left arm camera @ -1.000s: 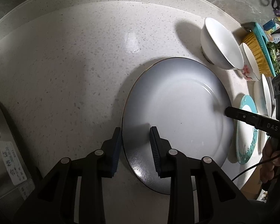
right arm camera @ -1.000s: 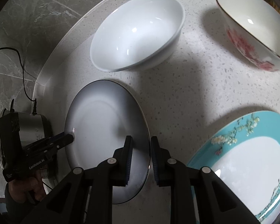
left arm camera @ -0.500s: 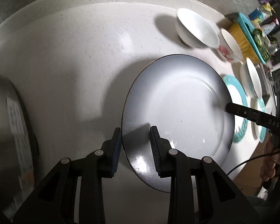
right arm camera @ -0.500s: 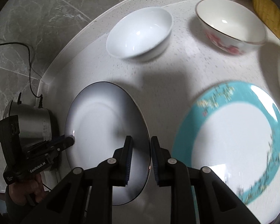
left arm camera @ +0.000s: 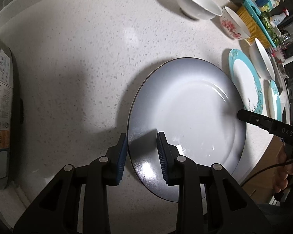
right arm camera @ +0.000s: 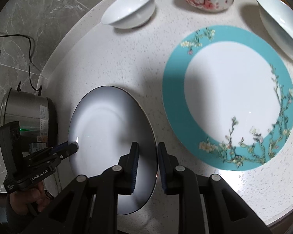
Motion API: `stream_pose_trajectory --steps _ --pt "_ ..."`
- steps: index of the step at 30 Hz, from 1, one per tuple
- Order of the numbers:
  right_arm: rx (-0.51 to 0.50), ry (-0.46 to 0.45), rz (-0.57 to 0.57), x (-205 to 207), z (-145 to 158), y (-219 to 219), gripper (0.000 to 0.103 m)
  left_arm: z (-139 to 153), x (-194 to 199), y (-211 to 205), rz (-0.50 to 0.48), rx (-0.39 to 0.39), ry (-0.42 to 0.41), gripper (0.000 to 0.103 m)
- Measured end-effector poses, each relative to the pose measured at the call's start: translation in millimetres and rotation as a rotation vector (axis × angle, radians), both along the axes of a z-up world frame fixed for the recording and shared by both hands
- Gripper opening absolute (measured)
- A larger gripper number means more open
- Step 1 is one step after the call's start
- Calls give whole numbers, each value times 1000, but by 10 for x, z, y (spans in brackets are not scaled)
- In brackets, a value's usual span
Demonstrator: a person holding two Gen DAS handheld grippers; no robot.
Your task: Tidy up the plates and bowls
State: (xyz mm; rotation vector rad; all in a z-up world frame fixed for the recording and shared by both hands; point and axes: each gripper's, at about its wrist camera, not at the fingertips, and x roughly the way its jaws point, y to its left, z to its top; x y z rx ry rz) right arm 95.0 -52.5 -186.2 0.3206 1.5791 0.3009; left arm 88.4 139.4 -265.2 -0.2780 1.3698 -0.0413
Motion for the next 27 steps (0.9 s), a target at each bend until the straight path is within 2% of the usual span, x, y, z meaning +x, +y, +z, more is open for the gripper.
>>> stream_pose_trajectory --steps 8,14,17,20,21,22,24,26,27 --pt "-13 -13 2 14 -140 -19 24 -138 38 -73 -10 28 -17 27" --pt "-18 -42 24 13 -136 27 24 -121 -1 -49 -10 28 -29 28" --pt "-22 -47 30 -34 -128 47 26 -132 -18 -26 9 4 -31 29" --pt "-25 -56 11 -84 -81 25 26 6 -52 39 19 27 -81 30" --pt "-28 -75 4 -97 -27 6 28 67 -50 55 17 35 -103 33" --pt "-24 -111 -8 -118 71 -29 31 125 -42 74 15 40 -122 43" --pt "-31 -150 -33 -142 211 -96 48 289 -13 129 21 35 -167 55" --pt "-31 -202 -84 -204 419 -219 55 459 14 174 22 3 -212 64" --pt "-24 -230 -119 -261 544 -316 62 564 36 185 16 -29 -241 75"
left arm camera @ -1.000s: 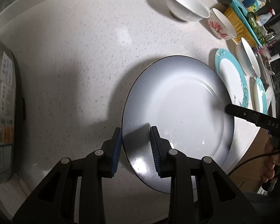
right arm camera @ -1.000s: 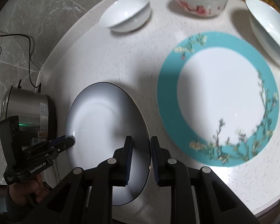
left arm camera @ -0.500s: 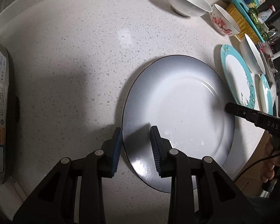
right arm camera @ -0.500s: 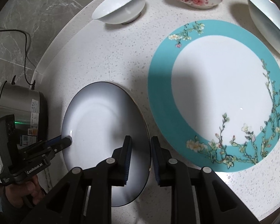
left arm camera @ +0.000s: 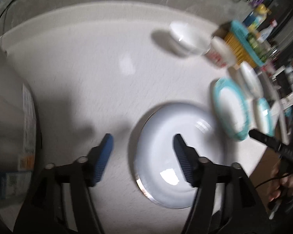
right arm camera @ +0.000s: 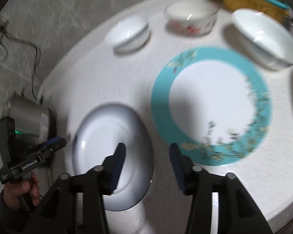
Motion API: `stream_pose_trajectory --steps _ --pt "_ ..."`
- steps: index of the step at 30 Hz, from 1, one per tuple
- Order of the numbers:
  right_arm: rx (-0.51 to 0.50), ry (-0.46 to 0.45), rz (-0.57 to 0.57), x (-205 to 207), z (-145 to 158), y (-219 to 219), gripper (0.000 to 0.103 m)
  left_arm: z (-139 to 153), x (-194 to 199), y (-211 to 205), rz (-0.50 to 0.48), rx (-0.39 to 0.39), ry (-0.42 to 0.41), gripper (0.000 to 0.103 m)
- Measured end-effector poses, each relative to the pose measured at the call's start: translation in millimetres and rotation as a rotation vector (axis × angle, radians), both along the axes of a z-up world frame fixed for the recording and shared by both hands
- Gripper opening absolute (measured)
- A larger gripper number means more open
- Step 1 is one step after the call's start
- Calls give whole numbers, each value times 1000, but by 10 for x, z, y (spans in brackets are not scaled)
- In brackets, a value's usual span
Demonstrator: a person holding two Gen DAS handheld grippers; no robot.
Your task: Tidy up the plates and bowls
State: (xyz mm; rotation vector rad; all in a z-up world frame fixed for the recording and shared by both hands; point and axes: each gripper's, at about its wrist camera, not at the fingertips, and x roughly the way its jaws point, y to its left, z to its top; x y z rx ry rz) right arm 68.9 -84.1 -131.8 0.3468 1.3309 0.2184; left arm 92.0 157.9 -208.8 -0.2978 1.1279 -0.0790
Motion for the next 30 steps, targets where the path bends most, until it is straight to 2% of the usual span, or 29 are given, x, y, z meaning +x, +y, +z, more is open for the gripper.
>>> stream_pose_trajectory --steps 1,3,4,6,7,10,12,14,16,19,22,25,30 --pt "9 -24 -26 -55 87 -81 66 88 22 -2 -11 -29 -31 83" --pt "30 -94 -97 -215 271 -290 87 236 82 -86 -64 -93 -85 87" --pt "33 -126 -145 -311 336 -433 89 278 112 -147 -95 -115 -100 87" --pt "51 -130 -232 -454 340 -663 91 326 188 -343 -169 -157 -107 88" --pt "83 -108 -304 -549 287 -824 91 324 224 -422 -186 -174 -90 88" --pt "162 -82 -435 -682 156 -1085 91 230 429 -603 -202 -305 -1 88" --pt "186 -86 -468 -698 85 -1189 92 220 556 -719 -195 -273 2 88" --pt "200 -101 -463 -668 57 -1199 100 152 737 -851 -215 -237 18 88" --pt "222 -129 -444 -599 39 -1247 102 71 951 -1021 -238 -202 38 88" --pt "256 -119 -435 -421 -56 -1394 102 -38 1225 -1258 -321 -218 43 88" --pt "293 -68 -394 -230 -194 -1460 102 -71 1490 -1606 -477 -96 -37 88" --pt "287 -15 -350 -119 -343 -1489 101 -186 1782 -1803 -523 -71 -1 88" --pt "318 35 -346 -64 -543 -1562 87 -464 2145 -1880 -538 -42 125 88"
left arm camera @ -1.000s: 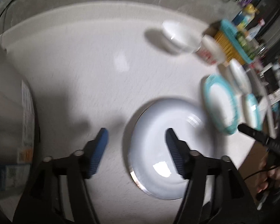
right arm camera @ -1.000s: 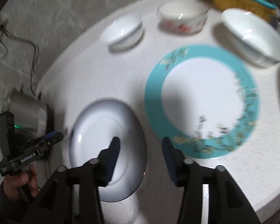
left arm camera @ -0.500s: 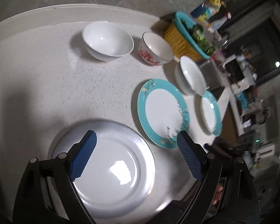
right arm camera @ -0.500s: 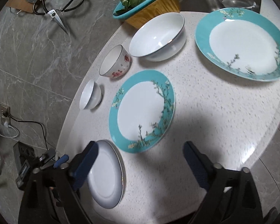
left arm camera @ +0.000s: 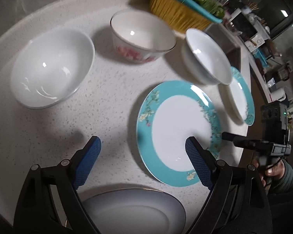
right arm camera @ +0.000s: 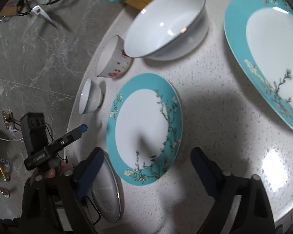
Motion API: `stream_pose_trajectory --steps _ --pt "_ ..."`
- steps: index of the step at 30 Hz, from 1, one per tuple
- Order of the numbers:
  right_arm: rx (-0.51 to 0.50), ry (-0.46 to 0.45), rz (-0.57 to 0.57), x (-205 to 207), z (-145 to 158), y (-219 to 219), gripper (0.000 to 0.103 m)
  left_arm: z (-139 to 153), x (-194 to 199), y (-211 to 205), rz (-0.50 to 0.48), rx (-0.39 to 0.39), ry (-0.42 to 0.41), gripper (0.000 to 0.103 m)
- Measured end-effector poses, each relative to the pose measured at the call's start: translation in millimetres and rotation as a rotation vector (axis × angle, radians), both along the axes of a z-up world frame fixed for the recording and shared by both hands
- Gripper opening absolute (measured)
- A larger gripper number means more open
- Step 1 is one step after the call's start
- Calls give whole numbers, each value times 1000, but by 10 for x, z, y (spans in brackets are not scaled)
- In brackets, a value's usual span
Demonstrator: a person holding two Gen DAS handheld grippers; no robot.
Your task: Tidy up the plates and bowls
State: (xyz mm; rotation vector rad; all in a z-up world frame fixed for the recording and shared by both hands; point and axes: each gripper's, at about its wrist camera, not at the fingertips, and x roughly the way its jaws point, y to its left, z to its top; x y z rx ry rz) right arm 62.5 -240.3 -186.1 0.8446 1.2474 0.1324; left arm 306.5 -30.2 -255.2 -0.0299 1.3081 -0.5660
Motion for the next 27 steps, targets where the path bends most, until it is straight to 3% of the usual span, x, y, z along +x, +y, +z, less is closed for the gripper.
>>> stream_pose_trajectory --steps 2,5,11,13,17,21,25,27 --pt "-5 4 -1 5 -35 -40 86 -98 43 -2 -18 2 35 88" --pt "-1 -4 -19 3 -56 -112 75 -249 131 -49 -31 18 79 86" --pt "-15 1 -10 43 -51 -107 70 -309 178 -146 -84 12 73 83" --pt "-7 10 -3 42 -70 -86 66 -342 218 -174 -95 10 79 69" --pt "-4 24 2 54 -100 -45 55 -353 136 -257 -119 41 94 58" --pt "3 26 -6 63 -103 -63 54 -361 100 -356 -135 40 81 57" --pt "3 31 -14 80 -110 -73 54 -360 111 -419 -136 59 68 44" --pt "2 29 -18 80 -111 -87 54 -346 120 -400 -133 89 62 30"
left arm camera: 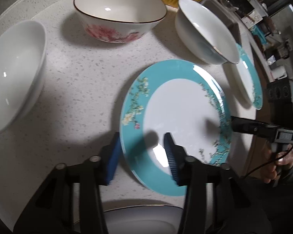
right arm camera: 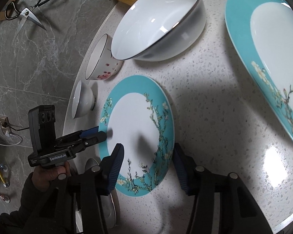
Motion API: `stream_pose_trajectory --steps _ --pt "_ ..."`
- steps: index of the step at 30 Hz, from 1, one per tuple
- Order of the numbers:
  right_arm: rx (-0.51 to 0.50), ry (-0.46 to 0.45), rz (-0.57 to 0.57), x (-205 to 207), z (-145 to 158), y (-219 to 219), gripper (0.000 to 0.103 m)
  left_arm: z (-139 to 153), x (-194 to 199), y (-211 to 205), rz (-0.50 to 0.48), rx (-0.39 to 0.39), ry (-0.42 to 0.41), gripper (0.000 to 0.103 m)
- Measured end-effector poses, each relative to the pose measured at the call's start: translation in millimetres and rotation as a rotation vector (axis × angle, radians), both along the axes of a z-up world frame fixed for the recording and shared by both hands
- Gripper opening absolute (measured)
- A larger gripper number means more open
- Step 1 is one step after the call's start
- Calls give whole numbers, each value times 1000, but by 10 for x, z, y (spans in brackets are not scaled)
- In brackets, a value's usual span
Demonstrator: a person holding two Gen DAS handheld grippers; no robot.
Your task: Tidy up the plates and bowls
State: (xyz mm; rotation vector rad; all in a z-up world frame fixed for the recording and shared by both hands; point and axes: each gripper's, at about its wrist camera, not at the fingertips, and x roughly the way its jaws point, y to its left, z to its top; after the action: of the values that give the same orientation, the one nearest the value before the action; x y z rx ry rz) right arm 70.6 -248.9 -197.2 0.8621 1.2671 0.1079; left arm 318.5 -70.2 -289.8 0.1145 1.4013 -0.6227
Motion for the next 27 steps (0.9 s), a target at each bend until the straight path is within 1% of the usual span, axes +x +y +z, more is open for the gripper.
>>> stream_pose_trajectory --steps 1,2,3,4,5,6,9,11,14,18,22,27 --pt "-7 1 1 2 2 -5 53 0 5 12 5 8 0 28" --pt "-15 6 1 9 2 -8 48 0 7 39 9 8 5 28" --pt "-26 14 1 7 -1 -19 40 -1 3 44 8 14 2 28" --pt "-45 27 1 12 -9 -32 34 0 -4 48 -3 24 0 28" --pt "-66 43 0 16 -19 -45 21 0 -15 35 -8 38 -7 28" --pt "-84 61 -3 15 -37 -67 11 1 -30 14 -16 51 -16 28" --pt "-88 68 4 31 -44 -73 11 3 -51 -14 -24 71 -35 28" --pt "-120 72 27 60 -26 -38 12 2 -49 6 -12 68 -39 25" --pt "-125 77 24 78 -32 -35 12 -2 -31 48 9 50 -28 21" --pt "-132 78 26 75 -32 -23 12 4 -45 41 1 62 -35 21" --pt "-124 81 21 76 -26 -27 12 13 -45 48 14 58 -37 20" --pt "-124 77 19 105 33 -33 12 86 -55 58 17 60 -45 20"
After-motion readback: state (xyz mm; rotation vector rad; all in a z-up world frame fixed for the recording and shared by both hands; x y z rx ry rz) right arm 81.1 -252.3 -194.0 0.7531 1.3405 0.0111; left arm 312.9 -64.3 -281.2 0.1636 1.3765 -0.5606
